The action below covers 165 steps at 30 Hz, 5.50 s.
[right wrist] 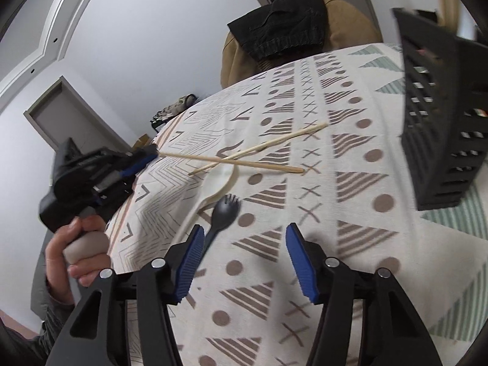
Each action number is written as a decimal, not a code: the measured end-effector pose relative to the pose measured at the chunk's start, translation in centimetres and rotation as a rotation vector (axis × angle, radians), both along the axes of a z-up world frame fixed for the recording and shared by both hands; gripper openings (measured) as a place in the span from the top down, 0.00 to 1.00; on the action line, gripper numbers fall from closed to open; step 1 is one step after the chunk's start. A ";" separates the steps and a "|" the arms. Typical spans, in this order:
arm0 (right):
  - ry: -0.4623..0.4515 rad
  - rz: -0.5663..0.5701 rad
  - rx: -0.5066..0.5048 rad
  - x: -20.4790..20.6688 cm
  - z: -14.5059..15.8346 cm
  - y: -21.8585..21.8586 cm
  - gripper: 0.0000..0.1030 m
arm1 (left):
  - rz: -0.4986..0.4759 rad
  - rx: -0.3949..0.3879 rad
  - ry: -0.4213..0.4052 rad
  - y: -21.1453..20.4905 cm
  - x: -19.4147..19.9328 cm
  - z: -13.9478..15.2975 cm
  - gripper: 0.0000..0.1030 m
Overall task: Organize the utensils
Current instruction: 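Close the left tool on a chopstick while the right tool grasps the black spork, then lift the chopstick and spork and carry both over the black holder, then open the right tool to drop the spork while the left tool lowers its chopstick in and opens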
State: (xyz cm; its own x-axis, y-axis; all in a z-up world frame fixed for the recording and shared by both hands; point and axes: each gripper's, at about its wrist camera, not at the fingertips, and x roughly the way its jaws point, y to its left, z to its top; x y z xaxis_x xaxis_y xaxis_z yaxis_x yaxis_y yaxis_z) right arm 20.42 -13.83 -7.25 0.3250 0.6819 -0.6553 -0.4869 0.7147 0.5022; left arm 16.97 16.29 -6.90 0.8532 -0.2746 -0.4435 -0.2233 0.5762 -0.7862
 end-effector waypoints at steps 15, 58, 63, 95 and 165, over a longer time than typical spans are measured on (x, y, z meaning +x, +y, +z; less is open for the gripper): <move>0.088 0.088 -0.035 3.7 -2.0 5.7 0.68 | 0.083 0.140 -0.189 2.8 -5.7 8.8 0.95; -0.525 -0.184 -0.067 -0.2 18.4 -6.1 0.97 | -0.128 0.273 -0.305 -5.3 -1.2 16.3 0.95; -0.558 -0.237 -0.079 0.8 20.4 -8.3 0.97 | -0.190 0.298 -0.330 -7.6 0.6 18.4 0.95; -0.762 -0.350 -0.341 3.9 14.8 -8.2 0.97 | -0.398 0.417 -0.301 -16.2 5.7 19.8 0.95; -0.288 -0.440 0.006 -3.4 5.2 -15.9 0.07 | -0.462 0.623 -0.096 -17.2 7.5 15.7 0.06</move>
State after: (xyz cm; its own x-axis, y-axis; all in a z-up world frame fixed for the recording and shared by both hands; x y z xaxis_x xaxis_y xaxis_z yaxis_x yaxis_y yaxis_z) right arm 16.97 -29.70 -2.07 0.7482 0.4433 -0.4937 -0.2598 0.8804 0.3967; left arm 24.52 -0.94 8.75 0.7557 -0.3359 -0.5622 0.1992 0.9357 -0.2913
